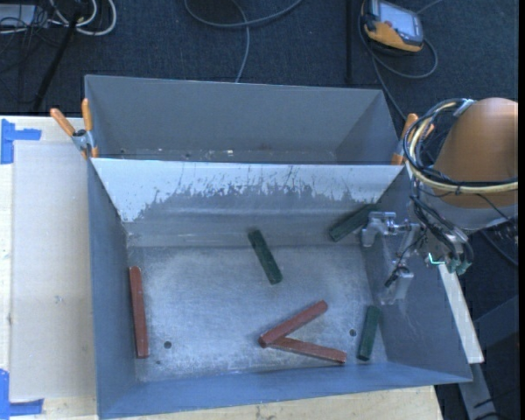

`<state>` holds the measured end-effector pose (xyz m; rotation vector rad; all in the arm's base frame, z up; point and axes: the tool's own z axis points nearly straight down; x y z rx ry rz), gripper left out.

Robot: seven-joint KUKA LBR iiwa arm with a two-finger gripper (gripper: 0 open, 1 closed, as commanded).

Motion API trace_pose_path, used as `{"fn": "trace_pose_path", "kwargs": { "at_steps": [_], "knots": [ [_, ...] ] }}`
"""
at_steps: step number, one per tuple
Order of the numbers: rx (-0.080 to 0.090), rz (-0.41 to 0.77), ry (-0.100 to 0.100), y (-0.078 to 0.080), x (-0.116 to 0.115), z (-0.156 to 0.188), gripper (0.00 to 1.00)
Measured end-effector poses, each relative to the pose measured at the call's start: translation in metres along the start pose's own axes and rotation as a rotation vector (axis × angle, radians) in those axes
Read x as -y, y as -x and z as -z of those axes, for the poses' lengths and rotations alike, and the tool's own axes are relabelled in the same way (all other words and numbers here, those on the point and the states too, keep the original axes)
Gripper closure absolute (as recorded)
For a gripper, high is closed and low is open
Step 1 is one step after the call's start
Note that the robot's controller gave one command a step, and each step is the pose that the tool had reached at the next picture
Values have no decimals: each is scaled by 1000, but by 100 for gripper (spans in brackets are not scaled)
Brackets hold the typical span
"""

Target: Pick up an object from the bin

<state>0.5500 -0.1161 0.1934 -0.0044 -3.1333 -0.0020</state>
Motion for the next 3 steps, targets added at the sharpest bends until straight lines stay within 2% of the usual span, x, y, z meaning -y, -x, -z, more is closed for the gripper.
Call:
{"fn": "trace_pose_path", "kwargs": {
  "at_steps": [1, 2, 3],
  "knots": [
    [-2, 102, 2, -30, -40, -100, 0],
    [7, 331, -1, -55, -85, -124, 0],
    [12, 334, -3, -53, -85, -123, 100]
  ]
}}
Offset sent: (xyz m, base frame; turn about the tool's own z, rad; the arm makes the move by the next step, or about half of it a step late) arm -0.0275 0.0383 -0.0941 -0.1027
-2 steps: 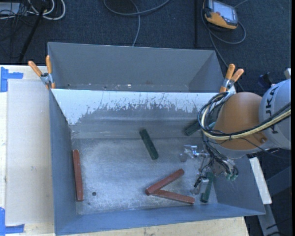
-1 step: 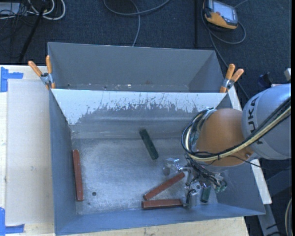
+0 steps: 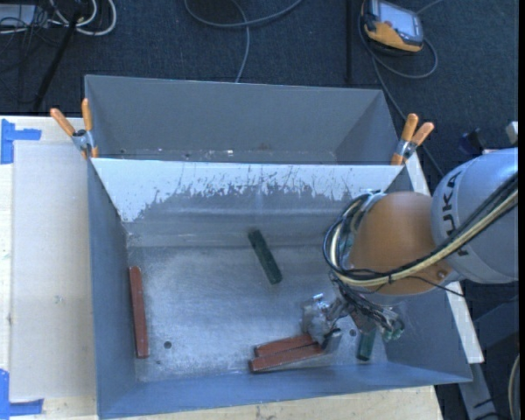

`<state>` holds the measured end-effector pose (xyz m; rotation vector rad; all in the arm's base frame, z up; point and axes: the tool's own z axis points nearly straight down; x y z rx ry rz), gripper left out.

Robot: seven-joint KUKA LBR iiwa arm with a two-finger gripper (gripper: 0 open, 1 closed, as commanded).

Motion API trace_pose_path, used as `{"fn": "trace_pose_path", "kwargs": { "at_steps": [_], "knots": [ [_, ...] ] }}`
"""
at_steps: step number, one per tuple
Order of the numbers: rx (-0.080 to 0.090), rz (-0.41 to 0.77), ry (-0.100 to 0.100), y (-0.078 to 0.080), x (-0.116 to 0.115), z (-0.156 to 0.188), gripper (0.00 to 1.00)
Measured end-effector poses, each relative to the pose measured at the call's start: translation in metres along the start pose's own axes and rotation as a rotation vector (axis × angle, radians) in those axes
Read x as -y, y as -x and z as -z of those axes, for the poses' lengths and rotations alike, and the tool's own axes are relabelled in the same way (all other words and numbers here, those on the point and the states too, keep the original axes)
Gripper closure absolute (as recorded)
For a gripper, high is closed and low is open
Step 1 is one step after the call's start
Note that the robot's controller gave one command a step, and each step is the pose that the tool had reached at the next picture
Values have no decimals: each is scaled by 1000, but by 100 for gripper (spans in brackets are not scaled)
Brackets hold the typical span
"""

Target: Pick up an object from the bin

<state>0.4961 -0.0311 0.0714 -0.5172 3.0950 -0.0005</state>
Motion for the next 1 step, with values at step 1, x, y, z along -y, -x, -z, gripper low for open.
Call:
{"fn": "trace_pose_path", "kwargs": {
  "at_steps": [1],
  "knots": [
    [-2, 2, 1, -1, -1, -1, 0]
  ]
}}
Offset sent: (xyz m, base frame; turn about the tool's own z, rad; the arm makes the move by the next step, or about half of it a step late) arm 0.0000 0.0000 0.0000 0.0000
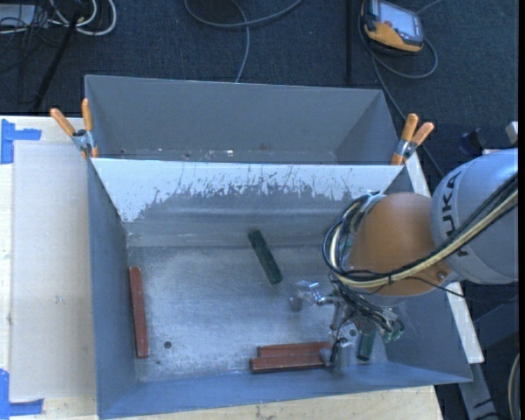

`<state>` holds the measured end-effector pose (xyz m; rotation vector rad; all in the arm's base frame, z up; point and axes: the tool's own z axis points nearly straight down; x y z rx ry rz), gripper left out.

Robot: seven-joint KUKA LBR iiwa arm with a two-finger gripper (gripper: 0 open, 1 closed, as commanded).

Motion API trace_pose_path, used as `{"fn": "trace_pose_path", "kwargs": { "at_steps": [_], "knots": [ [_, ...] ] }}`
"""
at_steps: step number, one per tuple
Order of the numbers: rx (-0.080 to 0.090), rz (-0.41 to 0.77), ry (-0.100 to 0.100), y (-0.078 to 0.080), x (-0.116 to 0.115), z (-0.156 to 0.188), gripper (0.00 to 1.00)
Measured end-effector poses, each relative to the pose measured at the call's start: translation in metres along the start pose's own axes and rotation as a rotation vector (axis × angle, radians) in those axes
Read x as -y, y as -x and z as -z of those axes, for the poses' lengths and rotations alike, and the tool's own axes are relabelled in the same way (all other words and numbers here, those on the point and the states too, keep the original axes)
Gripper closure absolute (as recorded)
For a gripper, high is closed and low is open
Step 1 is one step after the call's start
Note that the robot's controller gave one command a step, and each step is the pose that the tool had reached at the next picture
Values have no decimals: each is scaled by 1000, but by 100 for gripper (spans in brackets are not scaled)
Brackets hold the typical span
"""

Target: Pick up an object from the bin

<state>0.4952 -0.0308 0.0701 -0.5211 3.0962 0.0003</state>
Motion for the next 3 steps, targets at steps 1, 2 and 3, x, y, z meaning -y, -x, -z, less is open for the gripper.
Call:
{"fn": "trace_pose_path", "kwargs": {
  "at_steps": [1, 2, 3],
  "knots": [
    [9, -61, 0, 61, -30, 62, 0],
    [1, -129, 0, 108, -8, 9, 0],
    [1, -198, 0, 132, -3, 0, 0]
  ]
}}
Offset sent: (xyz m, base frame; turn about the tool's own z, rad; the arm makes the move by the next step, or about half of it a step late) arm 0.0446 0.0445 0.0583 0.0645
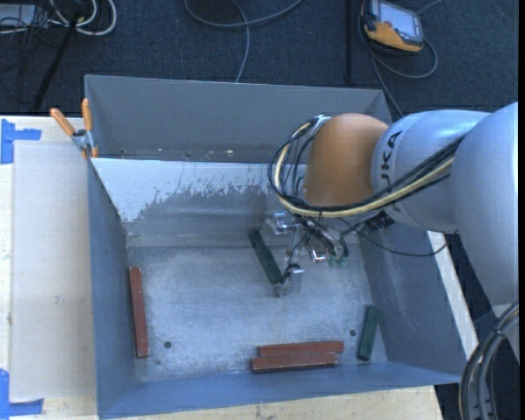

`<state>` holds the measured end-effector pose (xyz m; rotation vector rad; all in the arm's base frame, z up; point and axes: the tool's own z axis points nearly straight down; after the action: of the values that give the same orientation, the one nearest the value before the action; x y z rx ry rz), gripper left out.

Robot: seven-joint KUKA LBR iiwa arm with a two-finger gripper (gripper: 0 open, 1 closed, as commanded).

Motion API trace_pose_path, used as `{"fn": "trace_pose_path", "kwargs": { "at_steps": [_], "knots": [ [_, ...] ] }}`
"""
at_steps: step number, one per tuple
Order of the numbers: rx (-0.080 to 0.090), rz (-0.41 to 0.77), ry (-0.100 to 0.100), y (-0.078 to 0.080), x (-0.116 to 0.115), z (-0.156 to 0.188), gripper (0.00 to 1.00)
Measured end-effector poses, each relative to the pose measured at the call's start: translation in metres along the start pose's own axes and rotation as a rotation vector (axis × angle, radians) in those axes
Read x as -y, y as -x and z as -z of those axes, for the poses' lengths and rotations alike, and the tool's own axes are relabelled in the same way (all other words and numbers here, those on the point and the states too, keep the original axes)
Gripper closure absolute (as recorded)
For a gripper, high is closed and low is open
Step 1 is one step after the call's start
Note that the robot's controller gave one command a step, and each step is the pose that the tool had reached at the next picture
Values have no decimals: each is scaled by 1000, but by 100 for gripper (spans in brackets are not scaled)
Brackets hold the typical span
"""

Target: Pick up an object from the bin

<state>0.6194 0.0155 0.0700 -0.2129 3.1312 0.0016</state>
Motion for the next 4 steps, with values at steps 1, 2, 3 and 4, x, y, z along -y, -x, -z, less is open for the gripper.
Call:
{"fn": "trace_pose_path", "kwargs": {
  "at_steps": [1, 2, 3, 4],
  "knots": [
    [-39, 3, 0, -8, 0, -2, 100],
    [0, -42, -3, -44, 40, 69, 100],
    [-3, -37, -1, -44, 37, 65, 0],
    [1, 102, 0, -3, -17, -2, 0]
  ]
}}
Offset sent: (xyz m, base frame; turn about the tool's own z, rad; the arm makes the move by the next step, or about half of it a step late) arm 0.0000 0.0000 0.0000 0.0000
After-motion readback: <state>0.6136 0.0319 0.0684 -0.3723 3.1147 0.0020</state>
